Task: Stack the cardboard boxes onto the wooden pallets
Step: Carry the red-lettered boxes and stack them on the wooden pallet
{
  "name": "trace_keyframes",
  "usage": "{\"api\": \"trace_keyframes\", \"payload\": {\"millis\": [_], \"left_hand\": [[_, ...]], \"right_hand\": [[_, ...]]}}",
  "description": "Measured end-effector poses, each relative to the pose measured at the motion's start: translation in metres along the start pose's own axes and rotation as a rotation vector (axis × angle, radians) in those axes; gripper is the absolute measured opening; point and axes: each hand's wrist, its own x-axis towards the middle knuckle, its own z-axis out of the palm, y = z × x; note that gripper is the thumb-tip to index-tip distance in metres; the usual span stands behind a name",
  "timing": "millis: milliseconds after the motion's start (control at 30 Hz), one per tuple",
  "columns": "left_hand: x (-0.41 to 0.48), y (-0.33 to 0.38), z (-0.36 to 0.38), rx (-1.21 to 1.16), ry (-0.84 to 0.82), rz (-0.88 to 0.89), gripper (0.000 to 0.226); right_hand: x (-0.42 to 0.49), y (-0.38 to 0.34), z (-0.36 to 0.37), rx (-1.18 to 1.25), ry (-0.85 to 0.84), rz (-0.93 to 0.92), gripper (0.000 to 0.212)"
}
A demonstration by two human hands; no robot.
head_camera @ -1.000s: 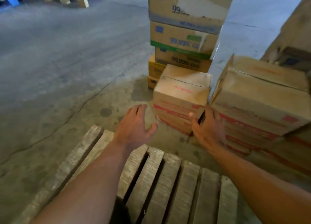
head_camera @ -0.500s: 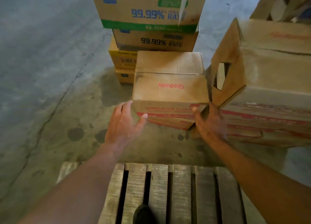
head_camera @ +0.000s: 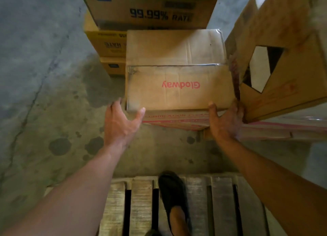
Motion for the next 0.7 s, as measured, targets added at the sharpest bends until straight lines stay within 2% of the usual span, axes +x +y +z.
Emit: {"api": "trace_keyframes", "payload": {"millis": [200,333,500,567,667,700], "left_hand": [[0.024,-0.009,0.022,-0.112,-0.004,-0.045,0.086],[0.044,-0.014,0.027,-0.167,0.086,-0.093,0.089],[0.068,-0.017,0.02,-0.397,0.138,-0.144,0.074],[0.074,-0.02,0.017,-0.463,0.08,-0.136,0.08],[0.077,-0.024,0.017,-0.569,-0.04,-0.145,0.073],[0.075,-0.022,0.017,-0.609,-0.063,-0.167,0.073]], "right_hand": [[0.007,0.001,0.015,0.029,0.09,-0.001,0.086],[0.021,-0.002,0.015,0.15,0.1,-0.016,0.082],[0.047,-0.001,0.023,0.483,-0.121,0.09,0.093],[0.052,-0.002,0.025,0.593,-0.198,0.145,0.097],[0.058,0.002,0.034,0.744,-0.243,0.208,0.081],[0.061,0.006,0.037,0.788,-0.243,0.228,0.082]]}}
